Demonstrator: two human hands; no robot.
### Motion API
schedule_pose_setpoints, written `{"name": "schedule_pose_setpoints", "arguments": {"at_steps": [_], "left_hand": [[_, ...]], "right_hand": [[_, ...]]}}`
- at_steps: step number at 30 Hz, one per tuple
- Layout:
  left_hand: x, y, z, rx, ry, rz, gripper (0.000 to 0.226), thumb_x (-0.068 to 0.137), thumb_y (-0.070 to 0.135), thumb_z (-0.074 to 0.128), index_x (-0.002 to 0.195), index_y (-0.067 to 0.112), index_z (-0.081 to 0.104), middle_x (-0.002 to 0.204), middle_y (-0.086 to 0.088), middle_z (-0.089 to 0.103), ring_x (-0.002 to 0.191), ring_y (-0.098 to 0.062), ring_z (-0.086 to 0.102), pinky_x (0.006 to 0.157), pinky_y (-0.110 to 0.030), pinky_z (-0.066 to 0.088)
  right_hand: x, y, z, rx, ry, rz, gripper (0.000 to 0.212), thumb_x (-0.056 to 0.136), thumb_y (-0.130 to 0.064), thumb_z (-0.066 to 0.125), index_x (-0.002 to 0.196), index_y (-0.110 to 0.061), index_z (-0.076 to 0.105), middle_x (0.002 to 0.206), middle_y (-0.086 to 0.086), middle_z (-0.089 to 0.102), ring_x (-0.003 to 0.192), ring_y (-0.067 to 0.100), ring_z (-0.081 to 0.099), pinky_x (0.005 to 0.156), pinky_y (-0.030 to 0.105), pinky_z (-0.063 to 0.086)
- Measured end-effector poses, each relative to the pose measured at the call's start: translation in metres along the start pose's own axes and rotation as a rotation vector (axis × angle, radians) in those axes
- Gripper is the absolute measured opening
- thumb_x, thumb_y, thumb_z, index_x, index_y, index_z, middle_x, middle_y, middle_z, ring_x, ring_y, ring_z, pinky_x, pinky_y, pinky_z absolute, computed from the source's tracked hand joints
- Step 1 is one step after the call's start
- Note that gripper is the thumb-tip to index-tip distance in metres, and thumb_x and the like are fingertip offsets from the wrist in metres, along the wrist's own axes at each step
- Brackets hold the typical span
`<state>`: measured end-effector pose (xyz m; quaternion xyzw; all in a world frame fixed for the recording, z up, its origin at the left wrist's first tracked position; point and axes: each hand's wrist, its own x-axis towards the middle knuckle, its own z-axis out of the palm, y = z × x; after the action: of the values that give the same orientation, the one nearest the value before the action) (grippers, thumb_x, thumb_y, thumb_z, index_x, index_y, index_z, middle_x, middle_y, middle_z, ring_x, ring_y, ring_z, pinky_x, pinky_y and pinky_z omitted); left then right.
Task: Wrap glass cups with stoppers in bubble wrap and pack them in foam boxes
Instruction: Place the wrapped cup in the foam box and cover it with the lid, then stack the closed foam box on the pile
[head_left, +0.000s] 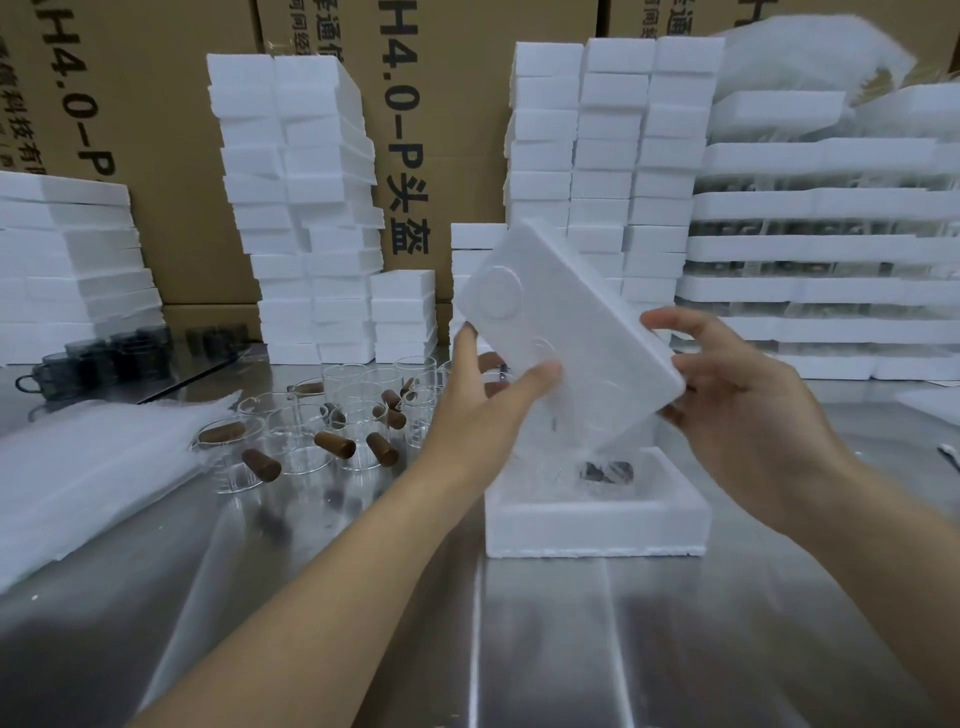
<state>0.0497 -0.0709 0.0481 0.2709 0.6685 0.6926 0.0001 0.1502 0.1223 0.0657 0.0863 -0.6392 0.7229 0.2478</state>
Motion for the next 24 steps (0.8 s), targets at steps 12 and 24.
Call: {"name": "schedule_pose_setpoints", "arguments": {"at_steps": [12,24], "left_hand": [[0.003,0.009,-0.010,-0.257,0.116,-0.060,0.040,0.095,0.045,0.079,0.127,0.048,0.057,0.102,0.014,0.081,0.088,-0.016,0.080,0.103,-0.047,0.058],[0.000,0.009,-0.010,-0.161,0.004,-0.081,0.015,0.086,0.041,0.074,0.095,0.029,0.076,0.102,0.007,0.074,0.100,-0.013,0.068,0.083,-0.030,0.046]], "right_hand": [[0.002,0.008,-0.006,0.230,0.088,0.231,0.029,0.092,-0.036,0.073,0.113,-0.017,0.075,0.119,0.007,0.077,0.098,0.019,0.075,0.091,0.033,0.058],[0.002,0.019,-0.017,-0.026,0.221,0.350,0.041,0.086,-0.053,0.079,0.112,-0.022,0.079,0.112,0.002,0.081,0.097,0.021,0.079,0.078,0.037,0.062]]}}
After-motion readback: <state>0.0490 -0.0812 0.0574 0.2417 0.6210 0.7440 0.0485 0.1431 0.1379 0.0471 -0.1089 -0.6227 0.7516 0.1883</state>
